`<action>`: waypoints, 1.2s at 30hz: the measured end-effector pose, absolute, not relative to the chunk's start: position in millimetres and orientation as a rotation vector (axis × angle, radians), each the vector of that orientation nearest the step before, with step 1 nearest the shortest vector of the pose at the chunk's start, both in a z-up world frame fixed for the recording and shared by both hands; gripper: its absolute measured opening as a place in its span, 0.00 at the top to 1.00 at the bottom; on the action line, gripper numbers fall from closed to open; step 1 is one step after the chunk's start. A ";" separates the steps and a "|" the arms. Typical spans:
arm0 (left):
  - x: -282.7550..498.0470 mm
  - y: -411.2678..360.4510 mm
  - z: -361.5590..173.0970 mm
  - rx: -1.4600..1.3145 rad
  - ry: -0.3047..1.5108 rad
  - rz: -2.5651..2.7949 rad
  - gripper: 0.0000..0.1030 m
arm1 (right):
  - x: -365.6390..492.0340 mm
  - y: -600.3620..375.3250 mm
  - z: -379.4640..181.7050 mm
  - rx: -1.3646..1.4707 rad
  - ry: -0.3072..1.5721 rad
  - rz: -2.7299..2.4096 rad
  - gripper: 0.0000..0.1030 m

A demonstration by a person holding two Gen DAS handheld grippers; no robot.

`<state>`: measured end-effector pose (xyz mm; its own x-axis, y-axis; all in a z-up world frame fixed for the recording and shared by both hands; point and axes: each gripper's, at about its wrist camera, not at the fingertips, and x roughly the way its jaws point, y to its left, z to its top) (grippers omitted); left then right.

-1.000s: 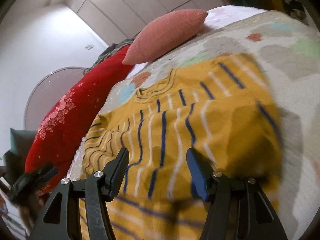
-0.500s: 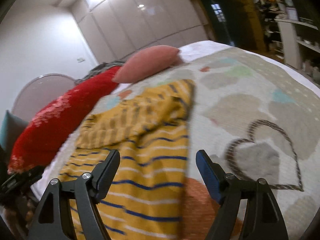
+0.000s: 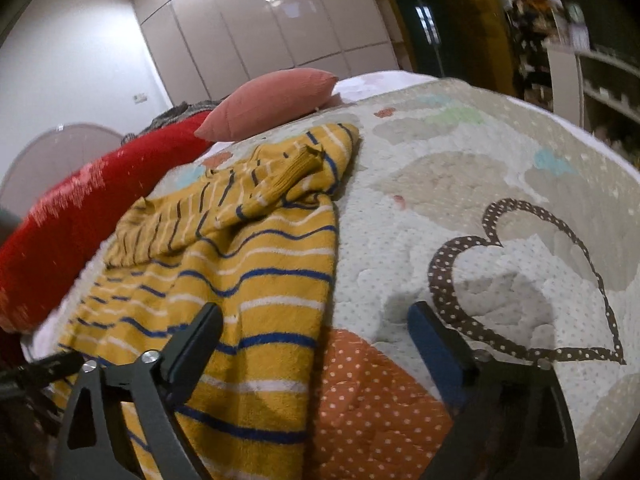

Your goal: Fold small clothes

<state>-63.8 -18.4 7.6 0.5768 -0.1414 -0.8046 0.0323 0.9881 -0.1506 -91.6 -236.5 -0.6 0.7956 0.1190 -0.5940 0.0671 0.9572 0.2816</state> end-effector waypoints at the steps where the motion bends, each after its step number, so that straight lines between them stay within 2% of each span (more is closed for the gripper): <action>1: -63.7 -18.4 7.3 -0.121 0.951 -0.102 0.00 | -91.8 -234.2 -1.6 0.283 0.648 0.026 0.03; 13: -68.3 -22.2 4.8 -0.070 0.930 -0.108 0.00 | -93.0 -226.9 -4.2 0.263 0.626 -0.004 0.01; 18: -75.0 -6.1 22.1 -0.176 0.897 -0.149 0.00 | -93.6 -211.6 -9.9 0.134 0.623 -0.044 0.01; 26: -90.8 10.0 54.7 -0.124 0.771 -0.098 0.00 | -97.0 -213.2 -10.3 0.149 0.596 -0.038 0.01; 36: -97.6 45.7 41.6 -0.132 0.797 -0.005 0.00 | -96.3 -212.8 -7.5 0.148 0.627 -0.028 0.01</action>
<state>-97.6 45.7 41.6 0.6994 -0.0545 -0.7127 -0.0450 0.9918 -0.1200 -96.3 -212.8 -7.5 0.8099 0.0191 -0.5863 0.0706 0.9890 0.1297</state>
